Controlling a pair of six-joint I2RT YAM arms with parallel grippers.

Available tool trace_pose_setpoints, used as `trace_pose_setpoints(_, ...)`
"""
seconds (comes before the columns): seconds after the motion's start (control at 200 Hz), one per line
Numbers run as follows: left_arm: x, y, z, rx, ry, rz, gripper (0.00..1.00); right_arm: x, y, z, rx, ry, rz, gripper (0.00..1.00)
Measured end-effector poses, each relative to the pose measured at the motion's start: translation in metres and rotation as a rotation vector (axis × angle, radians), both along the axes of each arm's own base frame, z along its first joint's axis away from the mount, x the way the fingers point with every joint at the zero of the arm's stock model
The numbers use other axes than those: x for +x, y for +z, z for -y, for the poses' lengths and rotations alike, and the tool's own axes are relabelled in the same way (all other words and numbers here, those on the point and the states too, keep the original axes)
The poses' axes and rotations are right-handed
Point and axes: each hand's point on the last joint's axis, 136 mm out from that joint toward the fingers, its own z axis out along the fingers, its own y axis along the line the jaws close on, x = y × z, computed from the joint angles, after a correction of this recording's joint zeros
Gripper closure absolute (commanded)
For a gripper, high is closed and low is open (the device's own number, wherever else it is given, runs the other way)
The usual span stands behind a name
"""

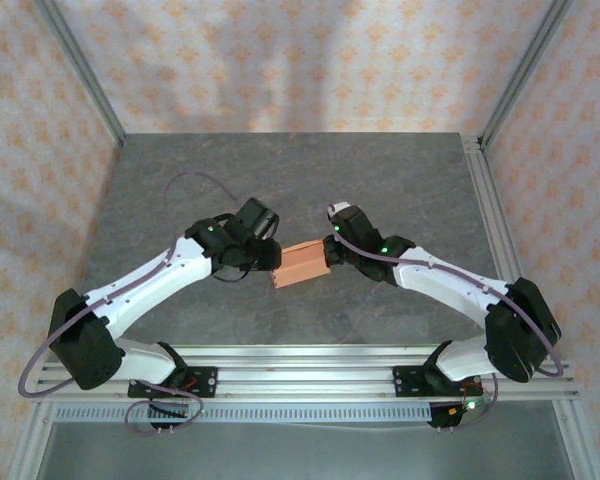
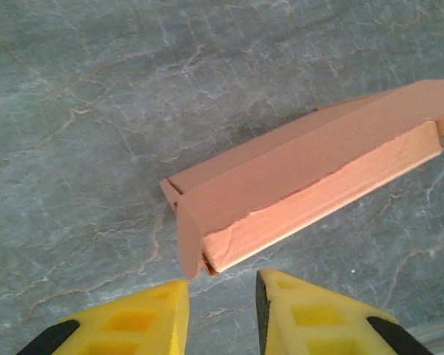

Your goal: Fold the paper box

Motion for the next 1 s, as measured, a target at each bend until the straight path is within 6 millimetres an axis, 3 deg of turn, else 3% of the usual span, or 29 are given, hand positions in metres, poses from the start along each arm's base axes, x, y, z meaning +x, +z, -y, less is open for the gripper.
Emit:
trace_pose_setpoints(0.35, 0.002, -0.017, -0.001, 0.037, 0.016, -0.046, 0.75, 0.001, 0.003, -0.002, 0.006, 0.003, 0.002, 1.0)
trace_pose_setpoints(0.49, 0.0, -0.023, 0.001, 0.032, 0.016, -0.071, 0.85, 0.001, 0.003, -0.002, 0.006, 0.003, 0.002, 1.0)
trace_pose_setpoints(0.666, -0.001, -0.026, 0.003, 0.026, 0.011, -0.087, 0.89, 0.001, 0.003, -0.003, 0.008, 0.006, 0.001, 1.0)
trace_pose_setpoints(0.846, 0.003, -0.025, 0.006, 0.013, 0.024, -0.104, 1.0, 0.002, 0.002, -0.002, 0.002, 0.002, -0.002, 1.0)
trace_pose_setpoints(1.001, 0.003, -0.024, 0.006, -0.003, 0.029, -0.125, 1.0, 0.002, 0.002, -0.002, -0.003, 0.0, -0.004, 1.0)
